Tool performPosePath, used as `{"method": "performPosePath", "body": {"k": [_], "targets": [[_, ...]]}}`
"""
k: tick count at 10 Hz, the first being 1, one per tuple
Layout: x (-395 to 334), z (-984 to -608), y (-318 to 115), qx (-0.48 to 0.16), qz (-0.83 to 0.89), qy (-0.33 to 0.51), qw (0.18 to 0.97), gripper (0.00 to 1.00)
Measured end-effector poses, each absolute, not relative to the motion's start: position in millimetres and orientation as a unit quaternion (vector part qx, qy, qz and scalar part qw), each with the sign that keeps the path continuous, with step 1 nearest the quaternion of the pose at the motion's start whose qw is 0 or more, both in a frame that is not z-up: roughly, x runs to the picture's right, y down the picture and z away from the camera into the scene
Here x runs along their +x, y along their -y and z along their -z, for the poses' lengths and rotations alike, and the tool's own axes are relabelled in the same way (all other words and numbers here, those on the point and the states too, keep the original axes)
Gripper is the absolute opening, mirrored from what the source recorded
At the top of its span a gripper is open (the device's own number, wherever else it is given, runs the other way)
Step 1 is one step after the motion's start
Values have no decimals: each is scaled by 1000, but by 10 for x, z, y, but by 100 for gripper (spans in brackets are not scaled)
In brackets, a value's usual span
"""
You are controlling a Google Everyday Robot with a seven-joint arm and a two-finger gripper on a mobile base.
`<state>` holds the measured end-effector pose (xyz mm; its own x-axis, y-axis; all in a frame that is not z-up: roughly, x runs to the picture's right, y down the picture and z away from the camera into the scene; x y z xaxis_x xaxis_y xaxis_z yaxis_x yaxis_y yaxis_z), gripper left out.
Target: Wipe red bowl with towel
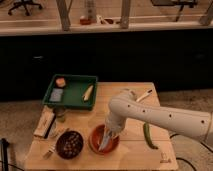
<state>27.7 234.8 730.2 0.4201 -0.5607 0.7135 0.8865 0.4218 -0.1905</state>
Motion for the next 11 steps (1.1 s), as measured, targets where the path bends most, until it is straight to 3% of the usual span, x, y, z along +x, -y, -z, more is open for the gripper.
{"method": "performPosePath", "body": {"k": [6,11], "targets": [[-215,-7237,-2179,-276,508,289,763,0],[-222,-7006,-2604,-283,550,305,724,0]]}}
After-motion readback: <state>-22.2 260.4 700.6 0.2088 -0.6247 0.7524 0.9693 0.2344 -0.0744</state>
